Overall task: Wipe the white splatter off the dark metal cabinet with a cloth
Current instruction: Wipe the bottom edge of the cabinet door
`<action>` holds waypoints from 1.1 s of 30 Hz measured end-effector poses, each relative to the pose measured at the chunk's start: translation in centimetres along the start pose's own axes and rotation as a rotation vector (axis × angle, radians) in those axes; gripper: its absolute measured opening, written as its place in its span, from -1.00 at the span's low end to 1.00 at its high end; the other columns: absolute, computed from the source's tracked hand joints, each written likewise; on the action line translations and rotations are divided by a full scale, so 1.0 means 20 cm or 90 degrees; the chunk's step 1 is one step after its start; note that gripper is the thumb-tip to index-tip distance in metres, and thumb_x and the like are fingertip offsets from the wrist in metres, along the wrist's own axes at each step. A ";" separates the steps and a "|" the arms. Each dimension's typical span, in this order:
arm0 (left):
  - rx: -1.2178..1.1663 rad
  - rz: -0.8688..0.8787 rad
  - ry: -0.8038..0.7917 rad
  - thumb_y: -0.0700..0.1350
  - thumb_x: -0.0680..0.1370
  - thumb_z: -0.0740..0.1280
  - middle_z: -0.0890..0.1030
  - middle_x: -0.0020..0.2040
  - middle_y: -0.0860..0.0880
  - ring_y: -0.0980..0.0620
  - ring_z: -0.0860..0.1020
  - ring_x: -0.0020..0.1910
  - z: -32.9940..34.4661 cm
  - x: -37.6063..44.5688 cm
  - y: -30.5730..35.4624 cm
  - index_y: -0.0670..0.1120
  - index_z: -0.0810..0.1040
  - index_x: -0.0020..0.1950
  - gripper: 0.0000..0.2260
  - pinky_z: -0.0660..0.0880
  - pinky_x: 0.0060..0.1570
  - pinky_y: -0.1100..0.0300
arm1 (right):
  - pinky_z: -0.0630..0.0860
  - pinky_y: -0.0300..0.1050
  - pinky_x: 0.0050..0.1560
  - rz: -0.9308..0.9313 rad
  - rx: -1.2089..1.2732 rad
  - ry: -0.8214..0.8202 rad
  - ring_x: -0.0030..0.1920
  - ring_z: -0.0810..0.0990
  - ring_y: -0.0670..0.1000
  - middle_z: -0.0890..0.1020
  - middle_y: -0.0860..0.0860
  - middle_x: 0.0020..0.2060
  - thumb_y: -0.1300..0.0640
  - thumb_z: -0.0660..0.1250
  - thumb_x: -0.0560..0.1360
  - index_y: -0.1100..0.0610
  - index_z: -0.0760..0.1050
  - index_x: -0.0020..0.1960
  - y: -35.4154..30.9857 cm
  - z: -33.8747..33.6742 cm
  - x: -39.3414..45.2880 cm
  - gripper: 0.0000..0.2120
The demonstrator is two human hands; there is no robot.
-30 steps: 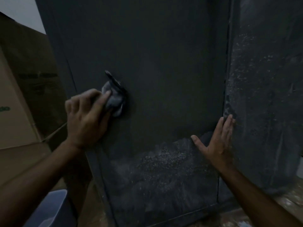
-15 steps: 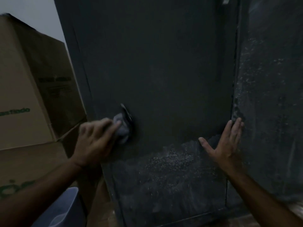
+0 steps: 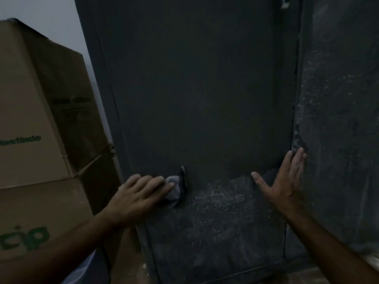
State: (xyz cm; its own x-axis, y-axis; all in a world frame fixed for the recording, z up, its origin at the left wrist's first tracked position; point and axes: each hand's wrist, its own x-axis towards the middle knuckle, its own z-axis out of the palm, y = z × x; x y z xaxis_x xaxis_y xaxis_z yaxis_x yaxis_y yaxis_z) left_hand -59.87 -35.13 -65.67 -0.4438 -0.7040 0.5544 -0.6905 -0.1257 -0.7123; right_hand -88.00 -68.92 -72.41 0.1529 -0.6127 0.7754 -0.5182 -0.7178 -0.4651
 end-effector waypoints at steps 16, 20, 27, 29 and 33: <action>0.013 0.066 0.034 -0.02 0.62 0.19 0.45 0.37 -0.21 -0.22 0.45 0.16 -0.10 0.42 -0.19 -0.09 0.36 0.56 -0.50 0.32 0.09 -0.09 | -0.07 0.24 0.61 -0.010 -0.004 0.040 0.66 -0.20 0.24 -0.16 0.25 0.65 -0.60 0.03 0.46 0.32 -0.10 0.65 0.00 0.04 0.01 0.18; 0.026 -0.300 0.216 0.04 0.67 0.24 0.46 0.34 -0.30 -0.27 0.40 0.18 -0.25 0.78 -0.44 -0.07 0.38 0.55 -0.54 0.25 0.07 -0.04 | -0.07 0.23 0.61 -0.002 -0.013 0.033 0.66 -0.21 0.22 -0.17 0.24 0.65 -0.61 0.03 0.44 0.30 -0.13 0.66 0.00 0.04 0.00 0.19; -0.029 -0.137 0.186 -0.05 0.68 0.26 0.41 0.34 -0.19 -0.22 0.44 0.13 0.02 0.68 0.00 -0.14 0.47 0.51 -0.59 0.32 0.06 -0.09 | -0.15 0.15 0.63 -0.019 -0.024 0.041 0.65 -0.22 0.24 -0.17 0.26 0.65 -0.59 0.04 0.47 0.33 -0.12 0.65 0.01 0.04 0.00 0.18; -0.008 0.033 0.095 -0.10 0.63 0.25 0.42 0.36 -0.16 -0.19 0.48 0.13 0.07 0.44 0.10 -0.11 0.41 0.53 -0.55 0.34 0.07 -0.07 | -0.18 0.12 0.63 -0.020 -0.016 0.046 0.65 -0.22 0.24 -0.18 0.25 0.65 -0.58 0.06 0.47 0.32 -0.14 0.65 0.01 0.04 -0.01 0.18; -0.008 -0.167 0.172 -0.02 0.66 0.27 0.43 0.34 -0.22 -0.25 0.43 0.12 -0.07 0.41 -0.11 -0.07 0.38 0.54 -0.56 0.30 0.02 -0.09 | -0.16 0.14 0.62 -0.015 -0.020 0.037 0.65 -0.23 0.23 -0.20 0.22 0.65 -0.59 0.07 0.46 0.29 -0.17 0.66 0.02 0.04 -0.01 0.18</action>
State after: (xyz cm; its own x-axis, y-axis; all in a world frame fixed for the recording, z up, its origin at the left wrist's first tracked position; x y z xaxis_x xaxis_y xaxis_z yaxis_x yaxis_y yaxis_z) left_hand -62.68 -39.66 -58.94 -0.3841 -0.4384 0.8125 -0.8069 -0.2682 -0.5262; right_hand -87.58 -69.29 -72.98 0.1171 -0.5748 0.8099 -0.5408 -0.7209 -0.4334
